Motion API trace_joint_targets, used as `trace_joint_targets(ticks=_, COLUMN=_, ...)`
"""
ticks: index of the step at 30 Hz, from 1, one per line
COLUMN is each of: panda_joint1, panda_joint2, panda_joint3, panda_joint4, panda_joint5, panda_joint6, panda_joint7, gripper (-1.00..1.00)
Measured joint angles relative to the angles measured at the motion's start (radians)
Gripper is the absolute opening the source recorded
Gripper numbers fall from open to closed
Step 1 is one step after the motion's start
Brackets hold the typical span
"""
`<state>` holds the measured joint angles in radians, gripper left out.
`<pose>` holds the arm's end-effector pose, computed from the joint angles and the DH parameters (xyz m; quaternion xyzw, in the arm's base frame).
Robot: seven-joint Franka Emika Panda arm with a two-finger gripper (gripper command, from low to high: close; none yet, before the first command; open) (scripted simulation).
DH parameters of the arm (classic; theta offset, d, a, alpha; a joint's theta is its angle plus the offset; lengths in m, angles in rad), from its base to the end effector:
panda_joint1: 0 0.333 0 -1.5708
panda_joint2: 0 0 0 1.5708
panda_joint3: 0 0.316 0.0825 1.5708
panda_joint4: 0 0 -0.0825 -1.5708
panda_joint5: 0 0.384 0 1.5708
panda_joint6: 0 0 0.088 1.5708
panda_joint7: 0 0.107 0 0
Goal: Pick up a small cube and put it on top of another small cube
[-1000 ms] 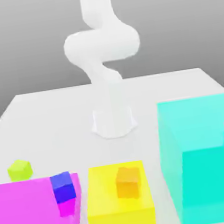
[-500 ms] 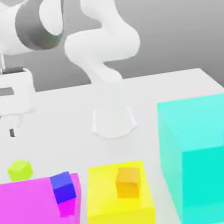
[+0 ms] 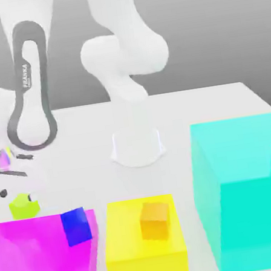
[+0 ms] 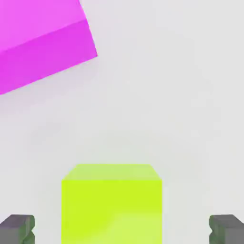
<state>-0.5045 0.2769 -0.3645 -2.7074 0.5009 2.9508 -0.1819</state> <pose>0.2158 -0.3252 0.1476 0.8345 -0.5509 0.0024 0.0040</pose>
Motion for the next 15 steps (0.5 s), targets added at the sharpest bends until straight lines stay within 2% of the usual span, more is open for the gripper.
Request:
trace_joint_targets(ticks=2, panda_joint1=-0.07, panda_joint2=0.044, panda_joint3=0.084, panda_joint4=0.012, panda_joint5=0.06, panda_joint6=0.032, panda_joint7=-0.046, gripper=0.0)
trace_joint_targets(ticks=3, panda_joint1=-0.087, panda_joint2=0.056, panda_joint3=0.105, panda_joint4=0.016, panda_joint5=0.079, panda_joint6=0.041, panda_joint7=-0.061, gripper=-1.0)
trace_joint_targets(ticks=10, panda_joint1=-0.089, panda_joint2=0.054, panda_joint3=0.105, panda_joint4=0.015, panda_joint5=0.072, panda_joint6=0.038, panda_joint7=-0.055, gripper=-1.0)
trace_joint_targets(ticks=15, panda_joint1=0.031, panda_joint2=-0.046, panda_joint3=-0.052, panda_joint4=-0.015, panda_joint5=-0.093, panda_joint6=-0.027, panda_joint7=0.07, gripper=-1.0)
